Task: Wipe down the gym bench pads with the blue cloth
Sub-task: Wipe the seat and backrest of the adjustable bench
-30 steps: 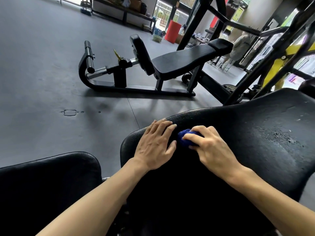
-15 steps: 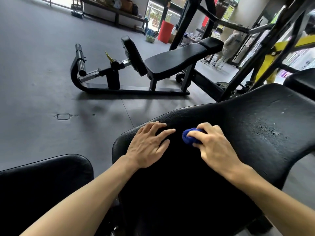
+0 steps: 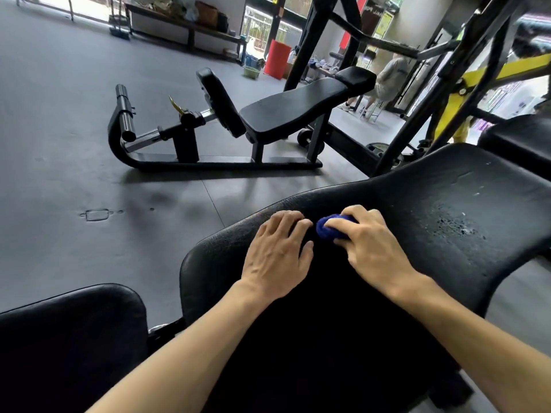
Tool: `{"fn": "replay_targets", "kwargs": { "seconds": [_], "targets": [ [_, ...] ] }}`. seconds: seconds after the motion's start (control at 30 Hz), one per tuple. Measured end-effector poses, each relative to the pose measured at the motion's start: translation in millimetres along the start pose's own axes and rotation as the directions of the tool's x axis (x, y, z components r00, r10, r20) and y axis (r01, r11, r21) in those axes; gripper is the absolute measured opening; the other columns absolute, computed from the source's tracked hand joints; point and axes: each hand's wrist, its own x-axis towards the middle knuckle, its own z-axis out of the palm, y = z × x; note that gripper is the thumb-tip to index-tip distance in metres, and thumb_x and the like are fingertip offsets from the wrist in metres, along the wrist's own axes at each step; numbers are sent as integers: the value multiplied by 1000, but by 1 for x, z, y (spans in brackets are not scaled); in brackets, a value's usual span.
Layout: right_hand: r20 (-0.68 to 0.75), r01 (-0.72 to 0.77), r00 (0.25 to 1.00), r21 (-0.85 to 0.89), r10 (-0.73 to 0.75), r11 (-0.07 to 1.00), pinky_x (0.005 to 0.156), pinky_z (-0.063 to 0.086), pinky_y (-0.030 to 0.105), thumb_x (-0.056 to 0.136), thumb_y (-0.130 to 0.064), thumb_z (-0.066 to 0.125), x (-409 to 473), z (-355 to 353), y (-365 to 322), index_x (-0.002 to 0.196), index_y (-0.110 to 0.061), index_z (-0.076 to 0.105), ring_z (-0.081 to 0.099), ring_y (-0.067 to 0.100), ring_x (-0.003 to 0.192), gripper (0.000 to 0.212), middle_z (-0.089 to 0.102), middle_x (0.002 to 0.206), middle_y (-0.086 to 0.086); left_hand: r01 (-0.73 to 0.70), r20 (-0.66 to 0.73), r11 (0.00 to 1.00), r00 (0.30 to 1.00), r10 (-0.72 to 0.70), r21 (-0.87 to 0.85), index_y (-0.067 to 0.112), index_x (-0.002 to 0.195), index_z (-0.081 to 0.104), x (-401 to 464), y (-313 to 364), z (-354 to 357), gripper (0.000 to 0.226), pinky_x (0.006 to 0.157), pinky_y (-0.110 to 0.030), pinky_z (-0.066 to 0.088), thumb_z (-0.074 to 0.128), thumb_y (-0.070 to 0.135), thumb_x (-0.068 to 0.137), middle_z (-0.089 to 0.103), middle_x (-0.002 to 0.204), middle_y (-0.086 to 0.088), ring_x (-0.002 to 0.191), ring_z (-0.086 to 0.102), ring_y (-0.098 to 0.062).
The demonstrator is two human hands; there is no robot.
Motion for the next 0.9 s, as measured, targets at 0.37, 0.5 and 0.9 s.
{"fn": "replay_targets", "kwargs": {
  "seconds": [0.37, 0.5, 0.9],
  "targets": [
    [12, -8, 1000, 14, 7, 1000, 88, 47, 36, 86, -8, 74, -10, -17, 12, 116, -24, 72, 48, 27, 96, 34, 56, 117, 0, 53, 99, 999, 994, -53, -3, 28, 119, 65, 15, 10, 1, 45, 96, -44, 48, 35, 54, 98, 60, 120, 5, 113, 52, -25],
    [-24, -42, 999, -38, 41, 998, 88, 50, 41, 89, -13, 72, 8, -11, 21, 116, -28, 71, 47, 28, 100, 31, 56, 117, 0, 210, 93, 969, 971, -222, 129, 18, 105, 58, 28, 41, 4, 48, 90, -46, 47, 32, 58, 95, 58, 109, -9, 100, 51, -34],
    [-5, -75, 997, -52, 75, 996, 85, 51, 43, 91, -14, 70, -4, -22, 36, 116, -27, 69, 46, 29, 102, 29, 53, 121, 1, 27, 79, 1000, 996, -28, 15, 38, 144, 50, 16, 35, 16, 48, 119, -43, 31, 39, 50, 99, 48, 145, 8, 140, 38, -23]
  ]
}}
